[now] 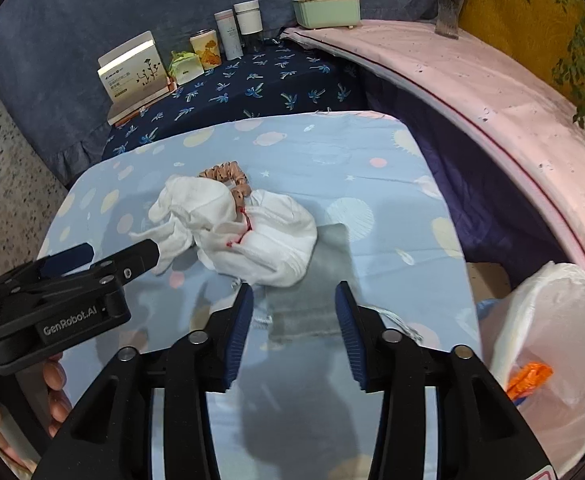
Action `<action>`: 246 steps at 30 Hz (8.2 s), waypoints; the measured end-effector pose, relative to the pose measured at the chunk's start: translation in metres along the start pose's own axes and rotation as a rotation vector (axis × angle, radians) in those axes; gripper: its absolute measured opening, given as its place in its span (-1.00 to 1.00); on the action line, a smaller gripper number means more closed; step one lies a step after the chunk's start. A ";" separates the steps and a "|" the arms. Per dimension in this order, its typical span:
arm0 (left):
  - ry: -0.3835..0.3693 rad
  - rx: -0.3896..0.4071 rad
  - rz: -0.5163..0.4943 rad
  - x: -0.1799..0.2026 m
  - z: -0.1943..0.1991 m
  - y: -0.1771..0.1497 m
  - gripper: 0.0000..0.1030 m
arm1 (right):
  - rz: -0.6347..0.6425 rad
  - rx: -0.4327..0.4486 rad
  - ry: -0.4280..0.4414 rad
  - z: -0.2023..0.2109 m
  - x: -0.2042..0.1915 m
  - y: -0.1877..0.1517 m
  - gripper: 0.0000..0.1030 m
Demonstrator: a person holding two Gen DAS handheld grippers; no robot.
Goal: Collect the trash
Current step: 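Move both tools back to the white socks on the table, then grasp a white sock with the left tool while the right tool grasps the other white sock, then carry both white socks with both tools over the white bin, then open both tools to drop the socks into the bin, then move both tools back to the scrunchie and grey pouch on the table, then grasp the pink scrunchie with the left tool while the right tool grasps the grey pouch, then lift and carry the scrunchie and grey pouch with both tools over the white bin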
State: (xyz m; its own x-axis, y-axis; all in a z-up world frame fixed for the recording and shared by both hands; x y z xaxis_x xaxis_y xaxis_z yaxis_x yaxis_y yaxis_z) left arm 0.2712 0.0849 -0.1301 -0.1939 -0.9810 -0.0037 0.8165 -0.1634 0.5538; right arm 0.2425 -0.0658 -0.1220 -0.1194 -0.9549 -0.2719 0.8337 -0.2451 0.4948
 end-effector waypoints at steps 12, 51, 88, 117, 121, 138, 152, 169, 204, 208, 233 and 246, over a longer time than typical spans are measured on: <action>-0.065 -0.034 -0.014 0.000 -0.032 0.012 0.54 | -0.018 -0.048 0.018 -0.052 -0.016 0.003 -0.07; -0.147 0.146 -0.123 0.086 0.091 0.042 -0.93 | 0.009 0.250 0.034 0.110 0.040 0.048 -0.85; -0.375 0.104 -0.430 0.326 0.115 -0.001 -0.92 | -0.270 0.345 -0.166 0.206 0.249 -0.002 -0.81; -0.307 0.116 -0.365 0.281 0.102 0.008 -0.24 | -0.204 0.333 -0.137 0.191 0.207 0.002 -0.37; -0.295 0.114 -0.353 0.272 0.098 0.008 -0.24 | -0.193 0.325 -0.134 0.185 0.201 0.003 -0.37; -0.214 0.093 -0.265 0.203 0.070 0.009 -0.24 | -0.106 0.241 -0.108 0.138 0.147 0.002 -0.28; -0.088 0.025 -0.132 0.098 0.021 0.001 -0.24 | -0.039 0.095 -0.049 0.061 0.075 -0.004 -0.28; 0.072 0.014 -0.084 -0.002 -0.033 0.013 0.76 | -0.056 -0.004 -0.020 -0.036 0.030 -0.007 0.13; 0.005 -0.033 -0.055 -0.002 -0.085 0.021 -0.73 | 0.108 -0.011 -0.051 -0.074 -0.009 -0.007 -0.81; -0.011 -0.039 -0.038 0.001 -0.073 0.003 -0.73 | 0.081 -0.027 -0.037 -0.068 -0.005 -0.011 -0.82; -0.153 -0.021 -0.145 0.119 0.026 -0.047 -0.78 | -0.019 0.162 -0.054 0.081 0.074 0.004 -0.82; -0.193 0.058 -0.298 0.206 0.072 -0.033 -0.78 | -0.114 0.264 -0.107 0.143 0.144 0.013 -0.83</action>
State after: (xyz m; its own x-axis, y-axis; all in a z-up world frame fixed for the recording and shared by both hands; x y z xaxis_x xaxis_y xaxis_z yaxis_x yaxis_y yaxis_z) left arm 0.1648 -0.1043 -0.0892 -0.5224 -0.8525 -0.0179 0.6775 -0.4277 0.5983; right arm 0.1594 -0.2307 -0.0368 -0.2719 -0.9275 -0.2566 0.6441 -0.3735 0.6675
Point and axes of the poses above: each gripper's, at about its wrist camera, not at the fingertips, and z roughly against the way its jaws point, x to its right, y to its top, the point moved 6 cm from there along -z, roughly the way its jaws point, and after that the axes turned 13 degrees about -z, right-handed, at the moved point
